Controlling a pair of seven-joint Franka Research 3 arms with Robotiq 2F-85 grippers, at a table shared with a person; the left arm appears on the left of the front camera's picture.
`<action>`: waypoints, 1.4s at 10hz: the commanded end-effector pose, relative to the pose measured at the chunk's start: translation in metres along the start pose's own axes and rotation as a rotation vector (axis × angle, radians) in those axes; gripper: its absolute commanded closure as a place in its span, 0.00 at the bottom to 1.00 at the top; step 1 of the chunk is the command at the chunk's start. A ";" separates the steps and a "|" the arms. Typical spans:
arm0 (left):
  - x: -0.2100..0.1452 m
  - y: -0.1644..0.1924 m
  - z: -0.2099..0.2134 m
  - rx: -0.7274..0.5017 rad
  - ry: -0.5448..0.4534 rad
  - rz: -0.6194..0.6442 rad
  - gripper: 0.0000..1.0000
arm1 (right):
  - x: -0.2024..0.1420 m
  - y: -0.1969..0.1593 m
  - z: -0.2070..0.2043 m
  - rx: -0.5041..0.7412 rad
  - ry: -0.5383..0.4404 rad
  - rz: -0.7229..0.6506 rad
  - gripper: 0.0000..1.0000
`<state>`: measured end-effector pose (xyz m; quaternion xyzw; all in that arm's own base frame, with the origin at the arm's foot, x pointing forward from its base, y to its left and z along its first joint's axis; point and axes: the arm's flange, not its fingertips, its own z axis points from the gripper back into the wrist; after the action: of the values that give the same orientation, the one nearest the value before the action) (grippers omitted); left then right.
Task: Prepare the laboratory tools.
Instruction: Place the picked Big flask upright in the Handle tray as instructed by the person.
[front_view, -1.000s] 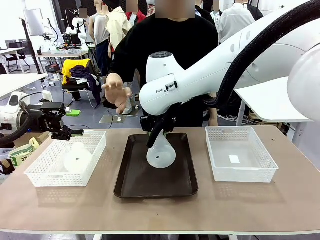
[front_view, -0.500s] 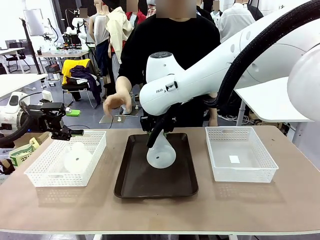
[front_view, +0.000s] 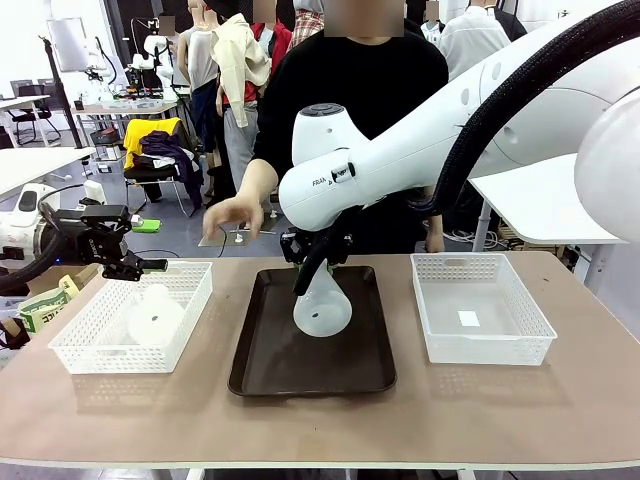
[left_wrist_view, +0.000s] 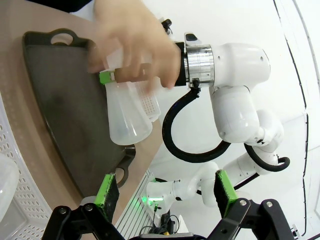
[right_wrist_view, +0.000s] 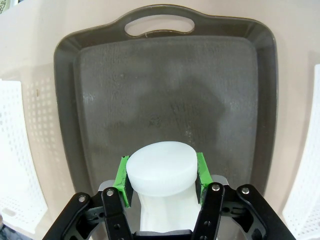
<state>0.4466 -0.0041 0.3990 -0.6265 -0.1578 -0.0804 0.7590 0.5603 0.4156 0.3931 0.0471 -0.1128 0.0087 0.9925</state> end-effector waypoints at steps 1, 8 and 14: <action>0.000 -0.002 0.002 0.000 0.002 -0.005 0.00 | 0.000 -0.001 0.003 0.013 0.003 -0.002 1.00; 0.000 -0.002 0.002 0.000 0.002 -0.005 0.00 | 0.000 -0.001 0.003 0.013 0.003 -0.002 1.00; 0.000 -0.002 0.002 0.000 0.002 -0.005 0.00 | -0.013 -0.008 0.040 0.102 -0.039 0.132 1.00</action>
<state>0.4466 -0.0041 0.3990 -0.6265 -0.1578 -0.0804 0.7590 0.5539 0.4190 0.4179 0.0592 -0.1301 0.0443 0.9887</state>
